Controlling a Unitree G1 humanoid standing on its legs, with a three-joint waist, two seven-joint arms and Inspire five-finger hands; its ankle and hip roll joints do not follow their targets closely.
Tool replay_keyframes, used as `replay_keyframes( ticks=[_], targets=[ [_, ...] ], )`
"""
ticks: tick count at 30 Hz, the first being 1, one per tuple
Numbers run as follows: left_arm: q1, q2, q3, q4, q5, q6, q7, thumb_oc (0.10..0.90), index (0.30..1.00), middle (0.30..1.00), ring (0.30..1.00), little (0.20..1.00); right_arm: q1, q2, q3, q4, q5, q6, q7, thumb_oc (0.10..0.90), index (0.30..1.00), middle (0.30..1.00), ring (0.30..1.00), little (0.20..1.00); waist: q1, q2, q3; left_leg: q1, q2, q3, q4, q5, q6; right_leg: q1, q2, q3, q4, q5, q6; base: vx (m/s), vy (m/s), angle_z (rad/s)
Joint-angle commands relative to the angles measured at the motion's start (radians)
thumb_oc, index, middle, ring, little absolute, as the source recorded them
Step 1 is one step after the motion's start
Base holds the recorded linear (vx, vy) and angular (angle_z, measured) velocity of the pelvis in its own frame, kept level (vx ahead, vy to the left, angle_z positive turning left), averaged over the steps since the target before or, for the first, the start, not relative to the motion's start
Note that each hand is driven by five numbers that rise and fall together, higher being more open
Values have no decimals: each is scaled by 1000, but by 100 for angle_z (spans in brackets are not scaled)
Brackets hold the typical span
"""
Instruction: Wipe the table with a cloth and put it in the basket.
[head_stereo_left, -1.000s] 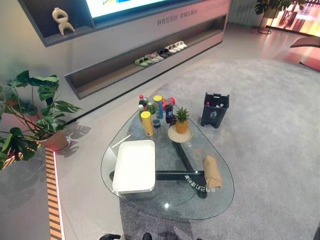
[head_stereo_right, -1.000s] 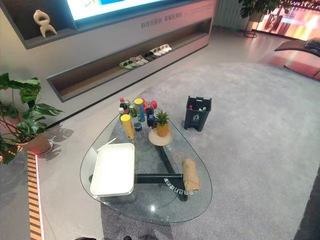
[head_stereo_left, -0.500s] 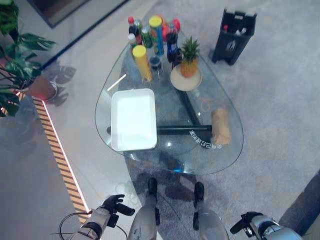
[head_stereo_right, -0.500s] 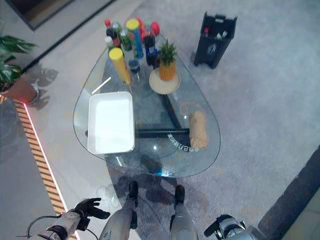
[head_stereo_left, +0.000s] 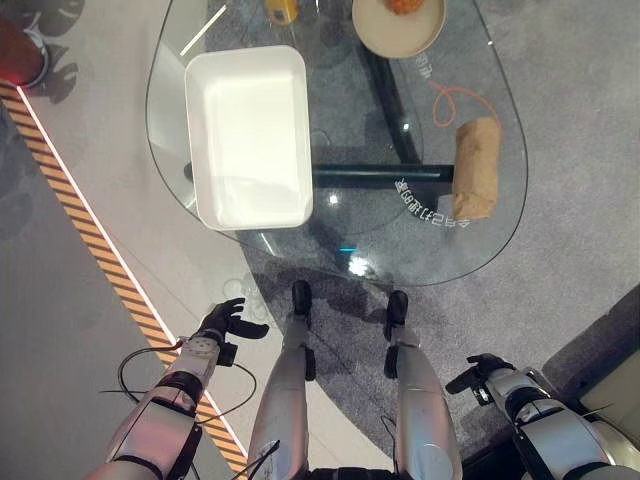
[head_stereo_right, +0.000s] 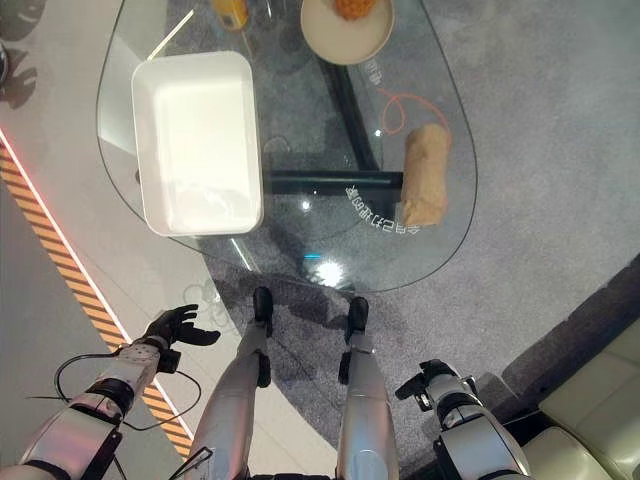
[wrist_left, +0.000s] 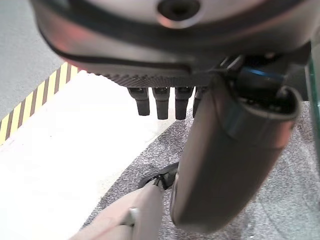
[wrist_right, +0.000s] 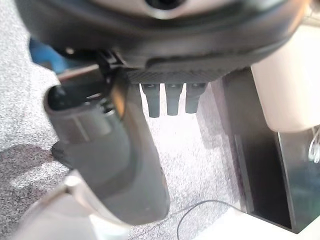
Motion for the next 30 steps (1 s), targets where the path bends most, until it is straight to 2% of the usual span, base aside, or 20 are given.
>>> replay_keyframes(
  ticks=[1,5,10,20,22,23,24,25,30],
  targets=[
    [87,40,21,7,-22,-6,28,800,900,900,900,900,85,-76,23,4,20,28,-31,800,900,900,900,900,-12,-3,-10,-133,-16,-46,220,-110,36,-95,34,23,22,71,-20,-20,-40,3],
    [86,48,26,-2,-34,-5,42,800,900,900,900,900,72,-82,26,1,16,23,-31,800,900,900,900,900,-12,-4,-10,-187,-3,-49,275,-129,40,-147,44,27,78,47,-32,-15,-17,-1],
    [91,59,29,-14,-46,-10,46,800,900,900,900,900,76,-93,18,-3,19,-15,-47,800,900,900,900,900,-12,-6,-10,-250,3,-65,331,-147,44,-206,54,34,134,32,-42,-12,-32,-10],
    [100,61,35,-3,-56,-28,46,800,900,900,900,900,97,-103,3,-3,46,-81,-97,800,900,900,900,900,-12,-9,-10,-261,0,-66,335,-144,38,-210,56,24,136,28,-51,8,-8,0],
    [100,61,35,3,-59,-34,44,800,900,900,900,900,97,-111,-13,-6,79,-125,-185,800,900,900,900,900,-15,-9,-10,-263,-1,-65,339,-147,37,-210,58,25,138,24,-54,28,4,-25],
    [100,61,35,3,-59,-34,44,800,900,900,900,900,97,-112,-14,-7,81,-129,-190,800,900,900,900,900,-15,-9,-10,-263,-1,-65,339,-148,37,-210,58,25,138,24,-54,36,5,17],
    [105,59,34,3,-60,-40,48,800,900,900,900,900,101,-118,-42,-18,128,-182,-282,800,900,900,900,900,-17,-10,-10,-259,-1,-65,340,-150,36,-206,58,25,136,25,-54,40,3,51],
    [108,58,35,4,-60,-43,48,800,900,900,900,900,100,-125,-58,-23,151,-207,-315,800,900,900,900,900,-18,-10,-10,-258,0,-65,342,-152,37,-205,57,24,138,24,-55,48,2,51],
    [120,66,43,10,-53,-52,44,800,900,900,900,900,102,-160,-135,-60,179,-309,-401,800,900,900,900,900,-22,-20,-10,-257,0,-63,357,-165,39,-199,57,23,139,26,-54,40,-15,-3]
  ],
)
